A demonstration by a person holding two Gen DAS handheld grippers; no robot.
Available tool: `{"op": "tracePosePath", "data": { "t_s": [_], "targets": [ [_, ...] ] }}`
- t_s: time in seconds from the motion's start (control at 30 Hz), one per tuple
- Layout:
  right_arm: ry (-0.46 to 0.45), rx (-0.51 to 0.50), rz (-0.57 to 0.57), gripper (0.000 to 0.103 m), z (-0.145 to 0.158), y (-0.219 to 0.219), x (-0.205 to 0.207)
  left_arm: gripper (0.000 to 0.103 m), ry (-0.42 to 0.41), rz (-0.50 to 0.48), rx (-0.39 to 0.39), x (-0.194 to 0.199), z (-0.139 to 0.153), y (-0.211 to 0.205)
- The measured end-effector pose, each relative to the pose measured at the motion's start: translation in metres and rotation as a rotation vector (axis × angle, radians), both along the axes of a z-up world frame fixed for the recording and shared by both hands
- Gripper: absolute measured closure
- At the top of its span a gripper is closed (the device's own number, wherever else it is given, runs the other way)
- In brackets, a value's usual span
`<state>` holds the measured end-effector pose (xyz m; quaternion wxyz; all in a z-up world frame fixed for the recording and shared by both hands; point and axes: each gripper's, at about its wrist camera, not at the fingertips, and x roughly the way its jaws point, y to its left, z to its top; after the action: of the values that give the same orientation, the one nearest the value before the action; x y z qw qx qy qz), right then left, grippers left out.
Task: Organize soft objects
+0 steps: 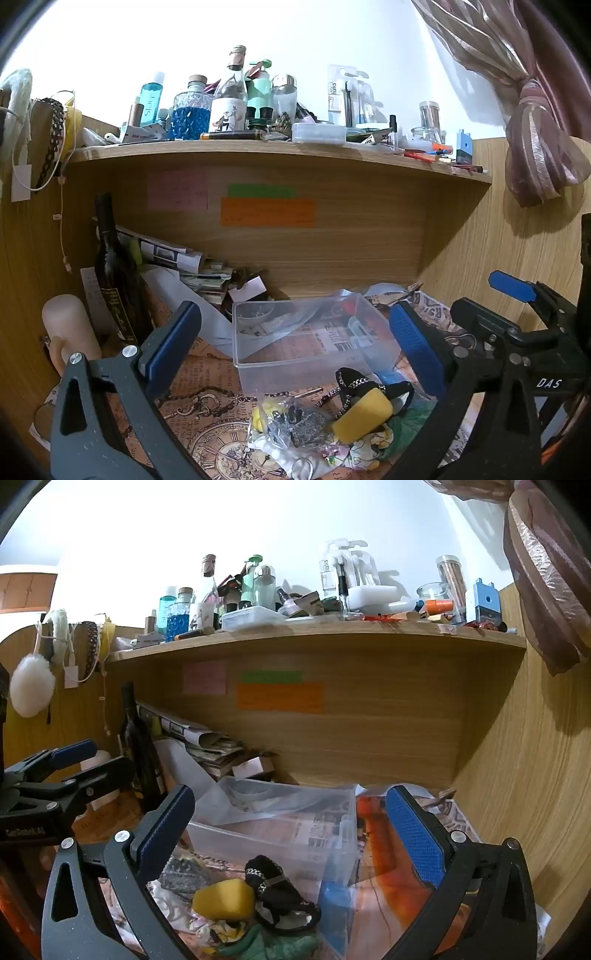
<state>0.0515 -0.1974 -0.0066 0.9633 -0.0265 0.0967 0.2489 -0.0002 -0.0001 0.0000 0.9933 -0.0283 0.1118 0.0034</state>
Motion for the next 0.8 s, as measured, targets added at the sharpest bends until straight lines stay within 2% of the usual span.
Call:
{"op": "tracePosePath", "data": {
  "t_s": [0.8],
  "targets": [
    [-0.004,0.006,0.006,0.000,0.002,0.003,-0.003,0.000,-0.006,-0.005,0.018,-0.003,0.002,-0.006]
  ]
}}
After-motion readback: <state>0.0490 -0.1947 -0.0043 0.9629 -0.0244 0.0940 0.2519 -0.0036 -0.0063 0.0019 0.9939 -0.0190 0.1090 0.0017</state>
